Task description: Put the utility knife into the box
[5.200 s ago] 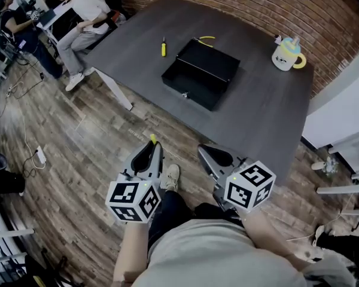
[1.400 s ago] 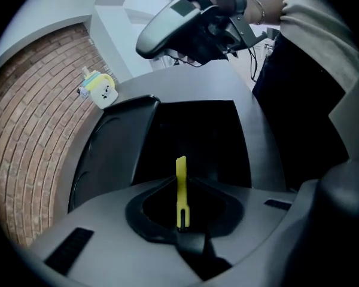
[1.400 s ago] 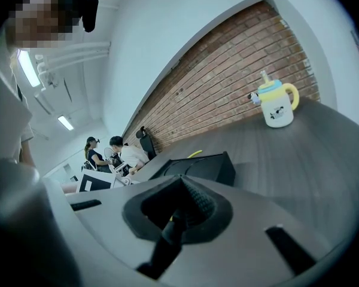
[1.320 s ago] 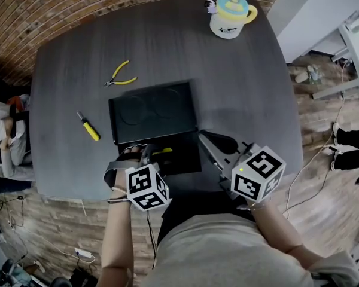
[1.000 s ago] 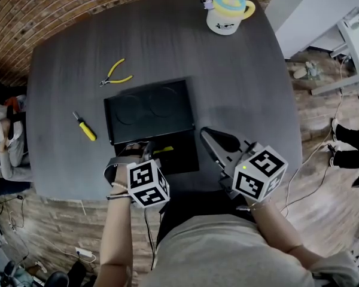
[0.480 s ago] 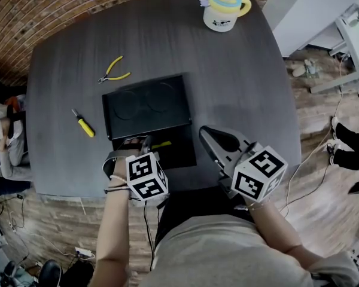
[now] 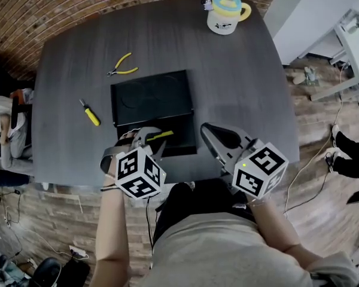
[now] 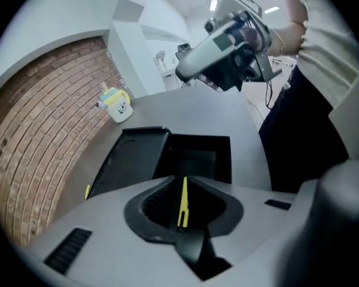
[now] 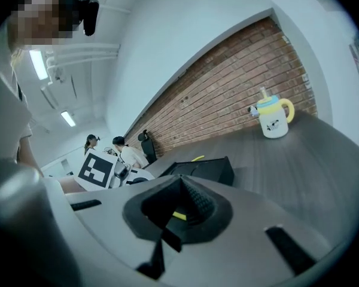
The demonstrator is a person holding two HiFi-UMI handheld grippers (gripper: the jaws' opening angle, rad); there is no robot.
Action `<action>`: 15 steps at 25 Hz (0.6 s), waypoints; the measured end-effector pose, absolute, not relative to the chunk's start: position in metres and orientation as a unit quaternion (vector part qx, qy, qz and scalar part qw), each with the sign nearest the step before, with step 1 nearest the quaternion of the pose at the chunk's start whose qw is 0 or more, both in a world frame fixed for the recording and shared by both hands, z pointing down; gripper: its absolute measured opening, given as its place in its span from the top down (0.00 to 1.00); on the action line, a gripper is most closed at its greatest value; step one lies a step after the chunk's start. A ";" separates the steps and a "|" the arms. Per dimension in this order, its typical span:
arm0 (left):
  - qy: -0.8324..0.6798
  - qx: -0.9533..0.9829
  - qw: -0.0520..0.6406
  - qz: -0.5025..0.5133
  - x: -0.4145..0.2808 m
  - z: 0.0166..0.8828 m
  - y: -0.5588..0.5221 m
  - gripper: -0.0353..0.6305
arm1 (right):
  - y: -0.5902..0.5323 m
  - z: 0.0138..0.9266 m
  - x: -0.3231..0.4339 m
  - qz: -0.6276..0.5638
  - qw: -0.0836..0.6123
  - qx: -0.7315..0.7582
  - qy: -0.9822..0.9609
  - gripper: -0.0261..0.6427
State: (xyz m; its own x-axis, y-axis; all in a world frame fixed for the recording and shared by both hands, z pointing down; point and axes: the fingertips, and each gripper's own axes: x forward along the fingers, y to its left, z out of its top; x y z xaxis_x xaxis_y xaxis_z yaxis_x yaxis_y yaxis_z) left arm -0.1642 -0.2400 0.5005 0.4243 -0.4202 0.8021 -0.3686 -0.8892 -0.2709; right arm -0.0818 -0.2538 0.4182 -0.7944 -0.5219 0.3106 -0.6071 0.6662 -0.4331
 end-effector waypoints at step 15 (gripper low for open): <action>0.480 -0.863 -0.049 -0.151 -0.185 0.364 -0.183 0.87 | -0.209 0.363 -0.114 0.179 0.070 0.241 -0.951 0.95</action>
